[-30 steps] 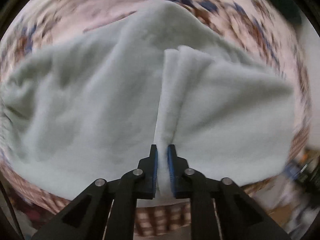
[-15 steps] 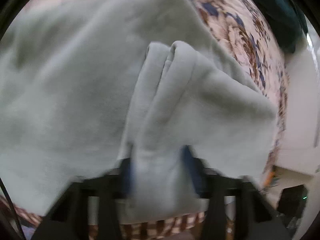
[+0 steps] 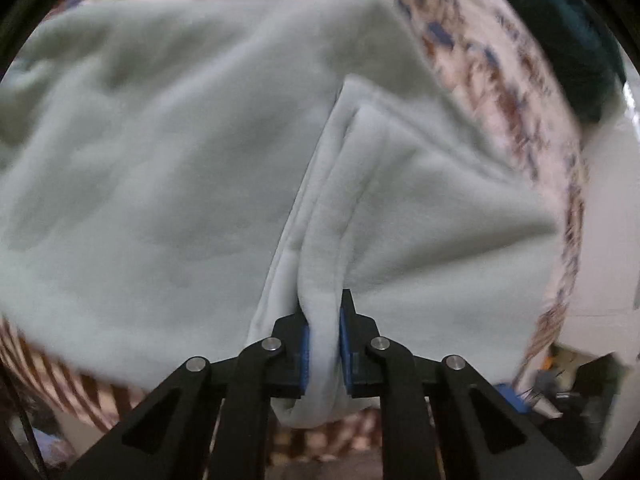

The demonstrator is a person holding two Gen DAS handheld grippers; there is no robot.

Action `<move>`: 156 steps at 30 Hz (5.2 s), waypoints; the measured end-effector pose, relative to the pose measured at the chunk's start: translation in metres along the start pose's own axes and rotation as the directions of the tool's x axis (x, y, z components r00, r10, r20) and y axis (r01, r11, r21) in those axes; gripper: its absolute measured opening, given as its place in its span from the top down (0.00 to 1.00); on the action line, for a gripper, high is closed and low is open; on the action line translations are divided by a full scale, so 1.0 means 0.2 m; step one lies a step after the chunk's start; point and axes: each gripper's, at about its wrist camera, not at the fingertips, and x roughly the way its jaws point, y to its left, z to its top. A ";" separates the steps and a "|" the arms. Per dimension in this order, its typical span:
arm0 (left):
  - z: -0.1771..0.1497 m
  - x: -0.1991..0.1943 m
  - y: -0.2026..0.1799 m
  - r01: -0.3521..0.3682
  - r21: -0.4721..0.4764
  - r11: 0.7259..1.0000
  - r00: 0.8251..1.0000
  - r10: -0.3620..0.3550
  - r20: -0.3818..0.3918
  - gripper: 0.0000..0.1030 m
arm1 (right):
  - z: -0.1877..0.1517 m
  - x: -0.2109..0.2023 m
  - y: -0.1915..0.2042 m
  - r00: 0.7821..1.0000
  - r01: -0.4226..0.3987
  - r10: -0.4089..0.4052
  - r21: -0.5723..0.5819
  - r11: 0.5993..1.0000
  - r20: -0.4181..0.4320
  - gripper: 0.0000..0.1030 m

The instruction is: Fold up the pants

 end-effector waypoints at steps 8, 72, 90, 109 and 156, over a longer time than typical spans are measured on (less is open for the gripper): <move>0.00 -0.21 -0.02 0.005 -0.011 1.000 0.997 -0.004 0.074 0.74 | 0.00 -0.06 0.06 0.997 0.078 -0.077 -0.094 0.992 0.017 0.12; -0.35 -0.42 1.03 -0.073 -0.536 0.841 0.948 0.225 0.224 0.50 | -0.71 0.88 1.19 0.851 0.344 -0.380 -0.931 -0.121 0.363 0.90; -0.52 -0.47 1.38 0.415 -0.606 0.679 0.844 -0.039 0.535 0.23 | -0.51 0.86 1.23 0.905 0.205 -0.421 -0.927 0.314 0.057 0.07; -0.21 -0.32 1.48 0.545 -0.522 0.656 0.754 -0.111 0.648 0.21 | -0.07 0.69 0.95 0.908 0.357 -0.418 -0.587 0.727 0.033 0.07; -0.11 -0.93 0.33 0.327 0.080 0.941 0.649 -0.286 0.705 0.71 | 0.13 0.41 0.76 0.909 0.407 -0.401 -0.457 0.791 0.115 0.07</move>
